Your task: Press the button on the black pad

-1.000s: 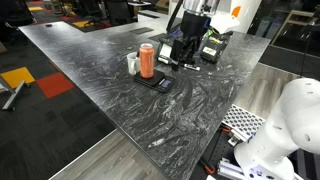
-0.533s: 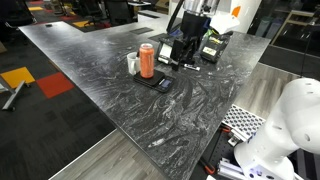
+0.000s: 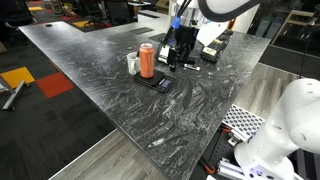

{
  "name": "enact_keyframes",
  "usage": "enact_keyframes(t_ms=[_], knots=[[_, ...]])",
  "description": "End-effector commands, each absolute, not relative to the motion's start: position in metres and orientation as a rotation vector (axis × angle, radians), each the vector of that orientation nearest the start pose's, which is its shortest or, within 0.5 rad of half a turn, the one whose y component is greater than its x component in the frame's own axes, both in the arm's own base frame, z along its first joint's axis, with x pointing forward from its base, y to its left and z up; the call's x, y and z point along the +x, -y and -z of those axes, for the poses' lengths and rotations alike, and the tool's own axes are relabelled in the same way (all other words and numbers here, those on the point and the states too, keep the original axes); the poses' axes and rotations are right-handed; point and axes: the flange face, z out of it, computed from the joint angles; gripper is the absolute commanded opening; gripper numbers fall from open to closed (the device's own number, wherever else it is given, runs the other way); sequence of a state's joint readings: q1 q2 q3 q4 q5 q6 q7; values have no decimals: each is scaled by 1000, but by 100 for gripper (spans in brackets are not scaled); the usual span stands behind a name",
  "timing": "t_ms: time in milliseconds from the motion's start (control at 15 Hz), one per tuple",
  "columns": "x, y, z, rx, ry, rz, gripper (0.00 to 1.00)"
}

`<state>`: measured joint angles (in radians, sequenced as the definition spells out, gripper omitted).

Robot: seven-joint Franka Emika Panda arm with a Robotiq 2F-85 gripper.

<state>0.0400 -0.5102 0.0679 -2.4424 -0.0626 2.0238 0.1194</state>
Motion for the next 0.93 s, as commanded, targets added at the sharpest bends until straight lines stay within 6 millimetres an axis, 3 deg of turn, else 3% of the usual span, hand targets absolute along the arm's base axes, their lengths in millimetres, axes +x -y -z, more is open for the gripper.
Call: enact_keyframes(t_ms=[0, 600, 667, 800, 867], knots=[[423, -23, -470, -3225, 42, 173, 100], [426, 15, -433, -3217, 81, 104, 97], [426, 18, -429, -3218, 98, 104, 74], [427, 23, -424, -3223, 122, 98, 68], [428, 26, -421, -3227, 132, 101, 59]])
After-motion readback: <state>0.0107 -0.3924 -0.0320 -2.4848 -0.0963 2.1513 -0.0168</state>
